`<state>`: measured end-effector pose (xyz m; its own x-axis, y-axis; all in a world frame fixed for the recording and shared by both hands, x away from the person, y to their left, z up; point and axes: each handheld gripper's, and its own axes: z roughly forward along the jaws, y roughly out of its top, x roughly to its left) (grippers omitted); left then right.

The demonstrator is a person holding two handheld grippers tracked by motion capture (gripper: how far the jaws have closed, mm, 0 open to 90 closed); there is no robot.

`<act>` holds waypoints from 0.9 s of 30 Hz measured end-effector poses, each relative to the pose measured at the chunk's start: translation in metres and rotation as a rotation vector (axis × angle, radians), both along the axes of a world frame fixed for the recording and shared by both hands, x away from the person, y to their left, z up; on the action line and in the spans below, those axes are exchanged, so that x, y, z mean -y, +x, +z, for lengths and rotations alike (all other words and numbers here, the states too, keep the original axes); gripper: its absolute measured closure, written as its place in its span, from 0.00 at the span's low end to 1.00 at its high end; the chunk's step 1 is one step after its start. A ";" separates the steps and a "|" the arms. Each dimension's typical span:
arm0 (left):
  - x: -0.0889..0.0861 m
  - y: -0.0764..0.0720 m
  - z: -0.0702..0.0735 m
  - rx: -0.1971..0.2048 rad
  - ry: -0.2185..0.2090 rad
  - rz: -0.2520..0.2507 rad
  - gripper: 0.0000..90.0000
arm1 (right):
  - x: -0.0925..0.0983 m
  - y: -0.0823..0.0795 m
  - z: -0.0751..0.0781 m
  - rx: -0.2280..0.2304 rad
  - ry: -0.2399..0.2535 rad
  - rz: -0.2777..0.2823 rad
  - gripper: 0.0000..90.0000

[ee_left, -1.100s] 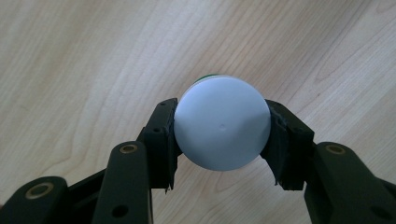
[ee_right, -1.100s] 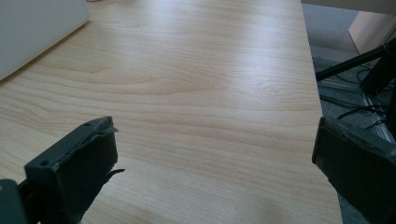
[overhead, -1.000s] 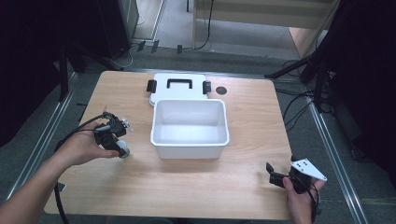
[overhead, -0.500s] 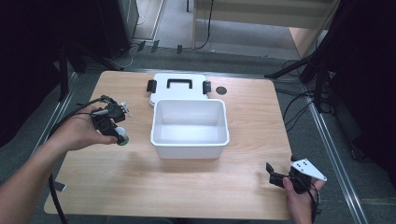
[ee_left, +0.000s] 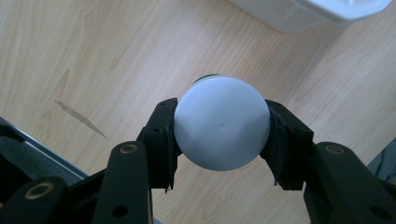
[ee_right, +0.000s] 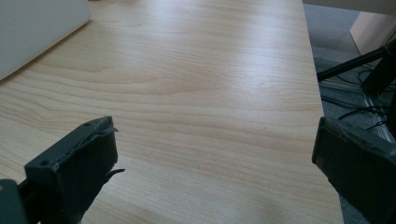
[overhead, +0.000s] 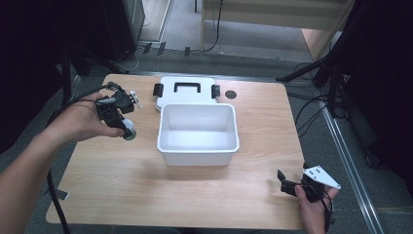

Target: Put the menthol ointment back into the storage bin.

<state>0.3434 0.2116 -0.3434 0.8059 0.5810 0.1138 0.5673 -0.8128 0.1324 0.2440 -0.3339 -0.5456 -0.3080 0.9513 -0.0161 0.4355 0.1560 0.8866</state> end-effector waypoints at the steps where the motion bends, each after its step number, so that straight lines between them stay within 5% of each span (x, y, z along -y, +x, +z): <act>1: 0.001 0.000 0.002 0.002 0.000 0.003 0.57 | 0.000 0.000 0.000 0.000 0.001 0.000 0.00; 27: 0.041 0.016 0.042 0.013 -0.013 -0.027 0.57 | 0.000 0.000 0.000 -0.001 0.004 0.008 0.00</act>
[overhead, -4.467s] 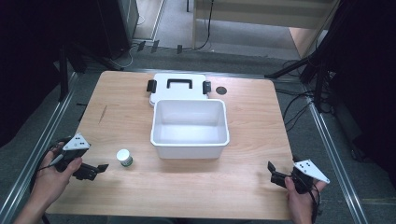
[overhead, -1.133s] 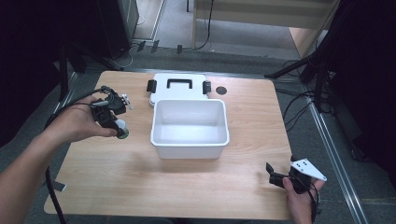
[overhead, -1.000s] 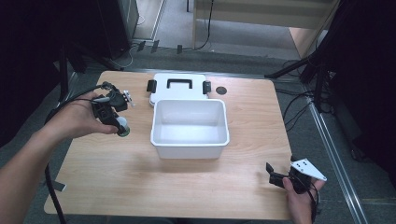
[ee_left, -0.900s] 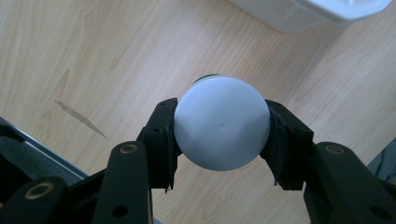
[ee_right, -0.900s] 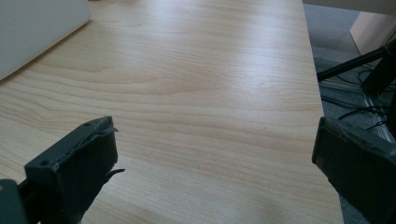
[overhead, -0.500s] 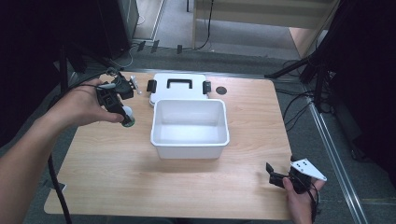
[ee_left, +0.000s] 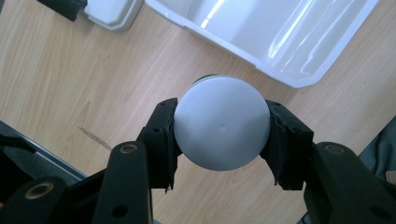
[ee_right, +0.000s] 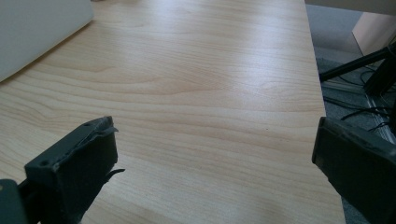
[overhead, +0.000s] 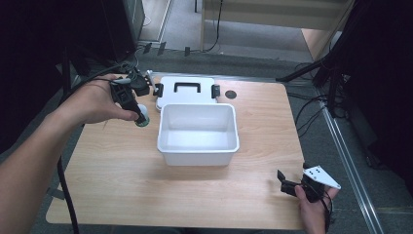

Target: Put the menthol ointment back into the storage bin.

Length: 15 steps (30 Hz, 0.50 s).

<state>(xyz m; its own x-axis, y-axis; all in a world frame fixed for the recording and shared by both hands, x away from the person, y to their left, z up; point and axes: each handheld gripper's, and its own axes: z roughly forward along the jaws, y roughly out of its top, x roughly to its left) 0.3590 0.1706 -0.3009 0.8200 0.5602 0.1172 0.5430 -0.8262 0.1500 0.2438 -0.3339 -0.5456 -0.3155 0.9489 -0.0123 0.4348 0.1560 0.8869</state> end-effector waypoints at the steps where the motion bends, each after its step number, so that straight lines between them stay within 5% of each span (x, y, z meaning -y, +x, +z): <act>1: 0.002 0.001 0.000 -0.005 0.003 -0.006 0.57 | 0.000 0.000 0.000 0.001 0.000 0.001 0.00; 15: 0.028 0.006 -0.013 -0.016 0.014 -0.052 0.57 | 0.000 0.000 0.000 0.001 0.004 0.003 0.00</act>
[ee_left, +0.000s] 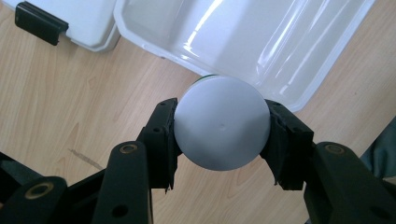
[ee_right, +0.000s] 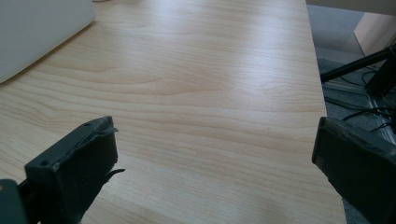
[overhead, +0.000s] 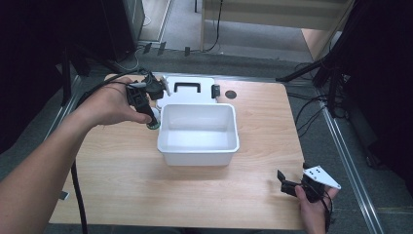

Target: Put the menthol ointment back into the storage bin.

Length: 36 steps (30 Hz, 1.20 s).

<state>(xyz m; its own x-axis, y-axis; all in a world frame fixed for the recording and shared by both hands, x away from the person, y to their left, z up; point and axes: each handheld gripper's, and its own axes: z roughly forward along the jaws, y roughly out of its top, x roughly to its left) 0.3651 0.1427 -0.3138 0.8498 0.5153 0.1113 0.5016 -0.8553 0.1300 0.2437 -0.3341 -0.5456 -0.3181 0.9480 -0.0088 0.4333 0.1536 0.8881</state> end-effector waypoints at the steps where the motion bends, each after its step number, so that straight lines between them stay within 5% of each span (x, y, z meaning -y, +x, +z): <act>1: 0.002 0.000 -0.001 0.003 -0.006 -0.003 0.57 | 0.000 0.000 0.000 0.000 0.000 0.000 0.00; 18: 0.027 0.002 -0.012 -0.007 -0.012 -0.057 0.57 | 0.001 0.000 0.000 0.005 0.001 0.007 0.00; 36: 0.039 0.004 -0.047 -0.031 -0.009 -0.087 0.57 | 0.000 0.000 0.000 0.002 -0.001 0.006 0.00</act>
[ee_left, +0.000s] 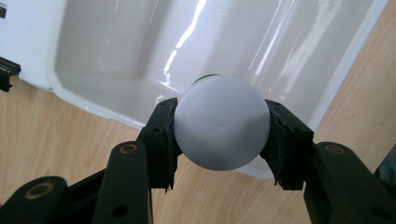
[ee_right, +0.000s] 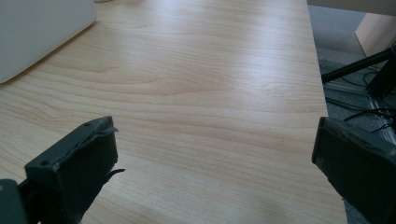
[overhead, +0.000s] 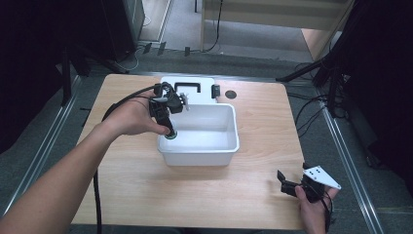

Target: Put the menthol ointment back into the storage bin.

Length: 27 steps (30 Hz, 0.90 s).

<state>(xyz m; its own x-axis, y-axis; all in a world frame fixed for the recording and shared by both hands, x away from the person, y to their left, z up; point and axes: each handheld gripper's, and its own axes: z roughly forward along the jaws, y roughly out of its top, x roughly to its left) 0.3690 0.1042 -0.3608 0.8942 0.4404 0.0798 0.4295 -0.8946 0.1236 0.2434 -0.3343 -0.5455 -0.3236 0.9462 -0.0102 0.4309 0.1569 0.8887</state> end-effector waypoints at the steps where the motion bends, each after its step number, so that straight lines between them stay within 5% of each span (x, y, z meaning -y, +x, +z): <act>1: 0.000 0.000 -0.002 -0.004 -0.002 -0.003 0.57 | 0.000 0.000 0.000 0.000 0.001 0.000 0.00; 27: 0.005 0.004 -0.057 -0.048 0.033 -0.018 0.57 | 0.000 0.000 0.000 -0.001 0.001 0.002 0.00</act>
<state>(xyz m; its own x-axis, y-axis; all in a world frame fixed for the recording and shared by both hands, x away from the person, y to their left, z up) 0.3733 0.0990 -0.4174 0.9051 0.4221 0.0505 0.4181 -0.9054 0.0733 0.2435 -0.3343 -0.5456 -0.3258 0.9454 -0.0093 0.4311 0.1573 0.8885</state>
